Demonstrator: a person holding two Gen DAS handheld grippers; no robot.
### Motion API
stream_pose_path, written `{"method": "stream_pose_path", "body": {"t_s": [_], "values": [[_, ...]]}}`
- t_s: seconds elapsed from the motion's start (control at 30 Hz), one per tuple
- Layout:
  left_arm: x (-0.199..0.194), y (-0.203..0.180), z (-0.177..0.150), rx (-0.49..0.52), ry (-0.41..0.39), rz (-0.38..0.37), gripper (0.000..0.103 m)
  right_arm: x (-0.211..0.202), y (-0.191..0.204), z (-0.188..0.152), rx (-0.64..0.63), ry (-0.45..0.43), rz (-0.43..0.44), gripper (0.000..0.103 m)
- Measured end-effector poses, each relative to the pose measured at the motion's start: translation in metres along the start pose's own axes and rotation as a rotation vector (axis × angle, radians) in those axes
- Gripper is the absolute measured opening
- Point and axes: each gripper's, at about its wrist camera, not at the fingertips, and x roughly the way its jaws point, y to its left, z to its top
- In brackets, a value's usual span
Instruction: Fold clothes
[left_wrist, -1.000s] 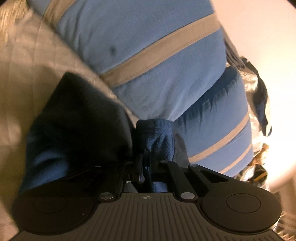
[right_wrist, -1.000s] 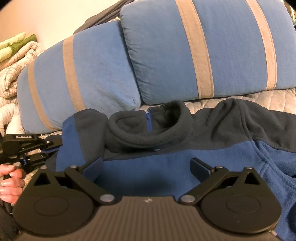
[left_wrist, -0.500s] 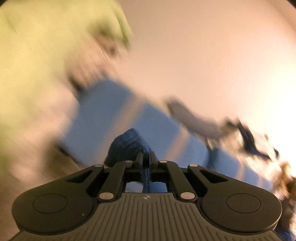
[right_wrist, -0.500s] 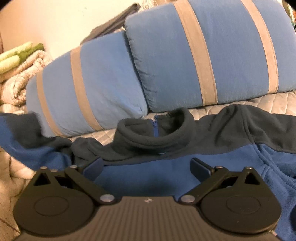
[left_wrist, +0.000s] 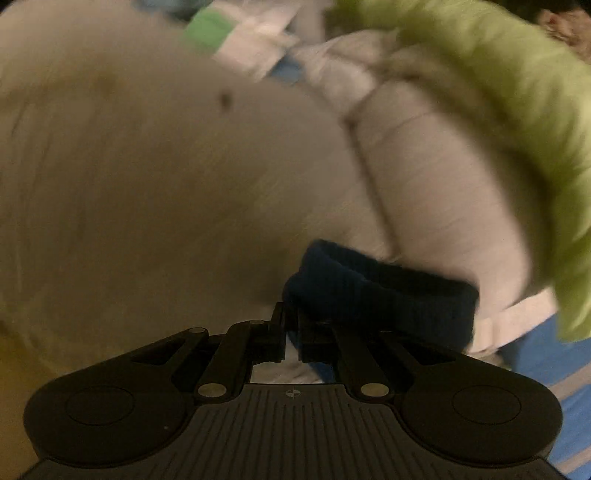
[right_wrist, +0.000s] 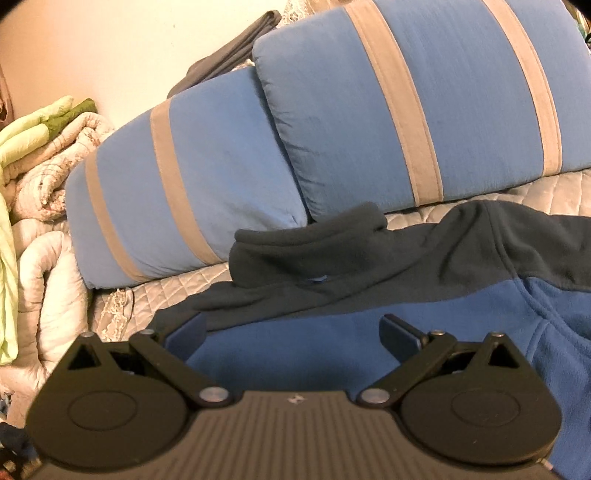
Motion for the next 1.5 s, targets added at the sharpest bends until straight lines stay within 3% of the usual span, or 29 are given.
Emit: {"method": "stream_pose_path", "body": {"t_s": [0.33, 0.47, 0.6, 0.7, 0.93, 1.07, 1.13, 1.23, 1.5], "values": [[-0.005, 0.004, -0.008, -0.023, -0.015, -0.035, 0.010, 0.004, -0.002, -0.002, -0.003, 0.013, -0.015, 0.103], [-0.018, -0.006, -0.017, -0.037, -0.011, -0.047, 0.022, 0.003, -0.001, -0.002, -0.011, 0.009, -0.016, 0.103], [-0.039, -0.026, -0.017, -0.019, -0.018, -0.139, 0.044, 0.001, -0.001, -0.001, -0.009, -0.003, -0.026, 0.103], [-0.054, -0.057, -0.016, 0.040, -0.003, -0.226, 0.050, -0.005, 0.000, 0.004, -0.034, -0.049, -0.051, 0.103], [-0.088, -0.166, -0.036, 0.367, 0.077, -0.516, 0.060, -0.021, -0.002, 0.017, -0.047, -0.048, -0.118, 0.103], [-0.106, -0.226, -0.074, 0.693, 0.113, -0.636, 0.061, -0.033, -0.003, 0.022, -0.070, -0.012, -0.137, 0.103], [-0.110, -0.248, -0.099, 0.881, 0.131, -0.650, 0.061, -0.042, -0.003, 0.024, -0.102, 0.007, -0.142, 0.103], [-0.101, -0.267, -0.141, 1.103, 0.283, -0.645, 0.061, -0.059, -0.006, 0.029, -0.128, 0.016, -0.144, 0.103], [-0.062, -0.252, -0.207, 1.232, 0.560, -0.598, 0.056, -0.101, -0.018, 0.027, -0.172, -0.005, -0.160, 0.103]]}}
